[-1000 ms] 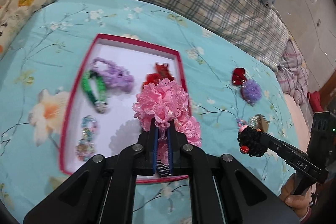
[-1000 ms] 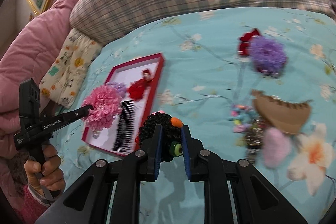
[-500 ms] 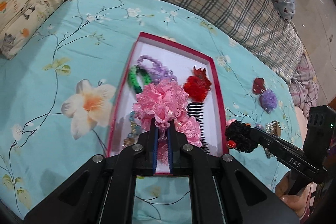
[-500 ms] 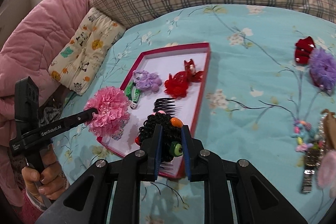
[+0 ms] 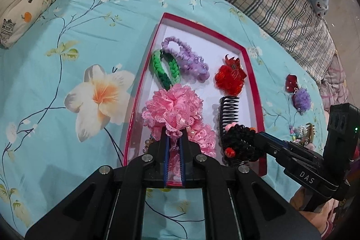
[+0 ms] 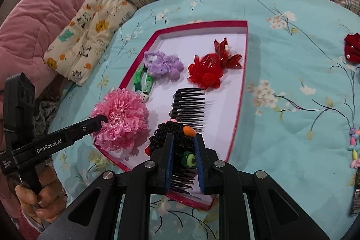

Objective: Organize jewelry
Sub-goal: 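Carry pink scrunchie and black beaded clip into the box and open both tools, then move both tools back over the accessory pile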

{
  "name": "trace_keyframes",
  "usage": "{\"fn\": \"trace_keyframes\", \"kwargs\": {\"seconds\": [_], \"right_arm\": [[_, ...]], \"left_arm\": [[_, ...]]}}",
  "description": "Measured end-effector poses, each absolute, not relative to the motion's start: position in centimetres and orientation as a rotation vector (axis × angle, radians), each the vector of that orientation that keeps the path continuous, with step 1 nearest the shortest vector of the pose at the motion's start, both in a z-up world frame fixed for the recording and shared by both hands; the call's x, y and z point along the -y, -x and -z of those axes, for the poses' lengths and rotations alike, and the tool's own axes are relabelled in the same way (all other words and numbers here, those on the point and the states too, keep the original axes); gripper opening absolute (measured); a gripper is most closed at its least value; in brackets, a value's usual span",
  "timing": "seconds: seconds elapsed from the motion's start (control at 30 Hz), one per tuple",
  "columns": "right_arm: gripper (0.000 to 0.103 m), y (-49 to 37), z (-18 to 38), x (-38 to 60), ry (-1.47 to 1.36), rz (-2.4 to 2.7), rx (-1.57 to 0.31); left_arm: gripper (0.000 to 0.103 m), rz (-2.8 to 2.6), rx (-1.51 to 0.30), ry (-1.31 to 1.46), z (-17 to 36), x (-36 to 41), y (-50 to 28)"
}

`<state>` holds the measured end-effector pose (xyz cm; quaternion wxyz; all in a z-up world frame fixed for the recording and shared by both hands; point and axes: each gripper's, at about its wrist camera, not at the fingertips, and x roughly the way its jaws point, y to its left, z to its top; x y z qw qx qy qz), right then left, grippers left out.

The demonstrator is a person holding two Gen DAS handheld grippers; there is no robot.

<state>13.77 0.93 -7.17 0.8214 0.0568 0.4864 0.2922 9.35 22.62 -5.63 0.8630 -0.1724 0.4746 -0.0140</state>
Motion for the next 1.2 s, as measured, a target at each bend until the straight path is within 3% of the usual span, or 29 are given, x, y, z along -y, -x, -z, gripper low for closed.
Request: {"fn": "trace_keyframes", "kwargs": {"seconds": [0.2, 0.27, 0.3, 0.33, 0.37, 0.73, 1.2], "right_arm": [[0.026, -13.8, 7.7, -1.4, -0.108, -0.621, -1.053], [0.032, -13.8, 7.5, -1.2, -0.119, -0.621, -1.049], [0.036, -13.8, 7.4, -1.1, -0.123, -0.623, -1.046], [0.046, -13.7, 7.2, -0.9, -0.128, -0.623, -1.042], [0.051, -13.7, 7.1, -0.8, -0.134, -0.625, -1.036], [0.051, -12.8, 5.1, 3.2, -0.18, -0.574, -0.984], [0.051, -11.7, 2.3, 16.2, -0.261, -0.333, -0.896]], "left_arm": [[0.009, 0.011, -1.023, 0.353, 6.4, -22.9, -9.5], [0.019, 0.013, -1.026, 0.358, 6.4, -23.0, -9.4], [0.031, 0.014, -1.028, 0.36, 6.4, -23.0, -9.4], [0.034, 0.013, -1.024, 0.36, 6.3, -22.9, -9.3], [0.035, 0.009, -1.018, 0.355, 6.1, -22.9, -9.2], [0.04, 0.012, -0.988, 0.346, 4.1, -22.0, -8.8], [0.046, 0.114, -0.965, 0.315, 2.0, -16.3, -10.4]]}}
